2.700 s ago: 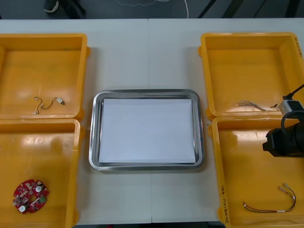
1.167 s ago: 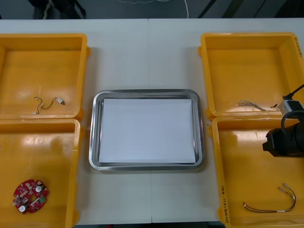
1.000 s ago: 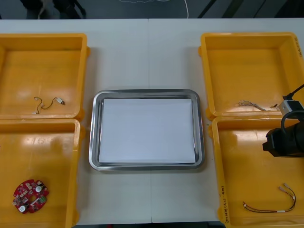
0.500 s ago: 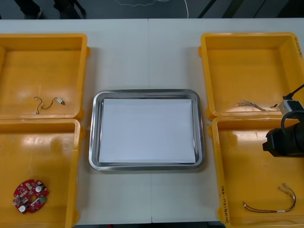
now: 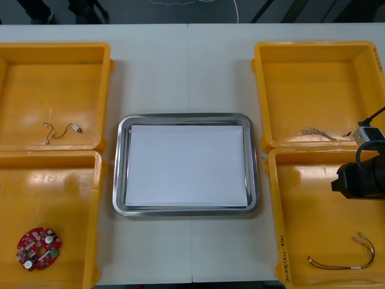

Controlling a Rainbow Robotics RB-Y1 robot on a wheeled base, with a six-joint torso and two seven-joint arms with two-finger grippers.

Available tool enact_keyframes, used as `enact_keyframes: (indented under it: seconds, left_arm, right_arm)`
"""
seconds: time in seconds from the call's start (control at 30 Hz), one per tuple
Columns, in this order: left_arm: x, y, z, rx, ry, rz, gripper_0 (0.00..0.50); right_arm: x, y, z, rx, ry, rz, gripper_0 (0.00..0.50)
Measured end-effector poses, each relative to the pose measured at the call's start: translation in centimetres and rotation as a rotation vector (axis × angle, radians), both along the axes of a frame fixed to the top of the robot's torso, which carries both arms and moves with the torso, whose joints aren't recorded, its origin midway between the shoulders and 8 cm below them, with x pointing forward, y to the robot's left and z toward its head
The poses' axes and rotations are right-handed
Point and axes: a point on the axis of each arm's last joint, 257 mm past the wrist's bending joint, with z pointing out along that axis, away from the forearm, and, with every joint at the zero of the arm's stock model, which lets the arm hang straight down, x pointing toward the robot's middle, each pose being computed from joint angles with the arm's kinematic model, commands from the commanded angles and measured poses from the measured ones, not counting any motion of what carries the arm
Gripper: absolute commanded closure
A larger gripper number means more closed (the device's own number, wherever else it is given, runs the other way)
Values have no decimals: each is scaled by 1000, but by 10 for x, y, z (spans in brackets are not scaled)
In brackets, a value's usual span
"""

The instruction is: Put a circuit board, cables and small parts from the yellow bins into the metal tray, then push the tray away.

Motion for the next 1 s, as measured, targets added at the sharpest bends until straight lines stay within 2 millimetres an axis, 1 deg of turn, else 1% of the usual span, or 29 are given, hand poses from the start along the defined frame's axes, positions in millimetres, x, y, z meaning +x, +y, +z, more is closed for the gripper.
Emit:
enact_keyframes:
  seconds: [1.0]
  left_arm:
    - [0,0,0,0,0,0,0]
  right_arm:
    - [0,0,0,0,0,0,0]
